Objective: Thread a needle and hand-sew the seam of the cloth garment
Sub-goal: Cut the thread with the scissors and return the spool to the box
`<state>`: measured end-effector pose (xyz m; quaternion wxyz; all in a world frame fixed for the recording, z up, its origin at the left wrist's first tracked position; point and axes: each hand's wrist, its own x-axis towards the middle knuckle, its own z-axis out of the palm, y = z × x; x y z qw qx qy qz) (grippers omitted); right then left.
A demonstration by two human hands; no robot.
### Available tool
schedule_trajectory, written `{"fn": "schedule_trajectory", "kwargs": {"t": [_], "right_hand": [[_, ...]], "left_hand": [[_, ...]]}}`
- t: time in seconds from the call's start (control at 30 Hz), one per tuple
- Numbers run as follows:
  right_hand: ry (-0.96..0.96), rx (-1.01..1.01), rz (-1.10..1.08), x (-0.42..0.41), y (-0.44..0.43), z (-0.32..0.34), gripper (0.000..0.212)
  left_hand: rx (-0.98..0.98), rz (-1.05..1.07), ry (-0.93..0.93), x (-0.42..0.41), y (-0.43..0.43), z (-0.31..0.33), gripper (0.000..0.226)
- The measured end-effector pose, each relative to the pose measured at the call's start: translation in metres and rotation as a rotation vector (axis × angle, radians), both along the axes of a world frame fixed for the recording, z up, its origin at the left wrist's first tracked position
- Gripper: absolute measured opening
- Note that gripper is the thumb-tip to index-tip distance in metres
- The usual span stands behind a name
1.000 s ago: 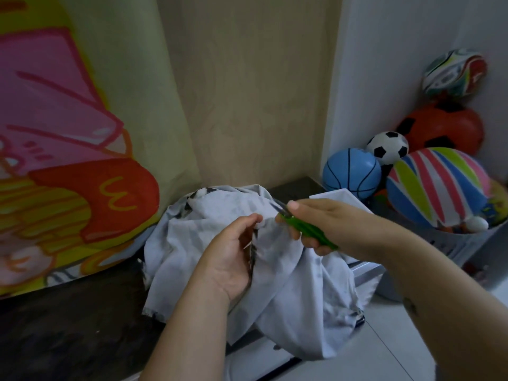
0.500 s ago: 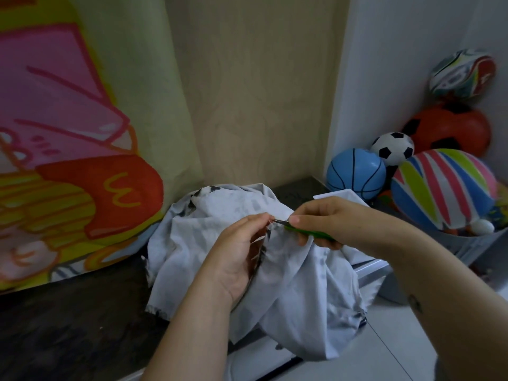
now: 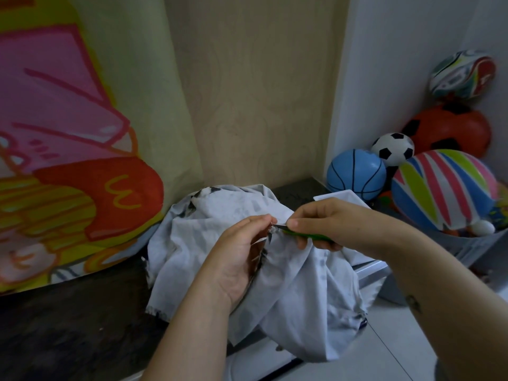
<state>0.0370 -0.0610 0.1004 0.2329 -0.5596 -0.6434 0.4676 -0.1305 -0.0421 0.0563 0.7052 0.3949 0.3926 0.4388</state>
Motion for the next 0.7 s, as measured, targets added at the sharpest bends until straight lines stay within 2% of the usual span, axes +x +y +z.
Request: {"fn": "schedule_trajectory", "kwargs": {"t": [0.37,0.57,0.7], "right_hand": [[-0.002,0.045,-0.038,0.000,0.003,-0.004,0.016],[0.245,-0.199,-0.154,-0.002,0.000,-0.029,0.025],[0.398,-0.268,-0.294,0.009,0.004,-0.040,0.028]], "left_hand": [[-0.057,0.073,0.095,0.000,0.000,0.003,0.032],[-0.123,0.251,0.005,0.009,0.007,-0.001,0.015],[-0.084,0.292,0.088,0.022,0.012,-0.009,0.015]]}}
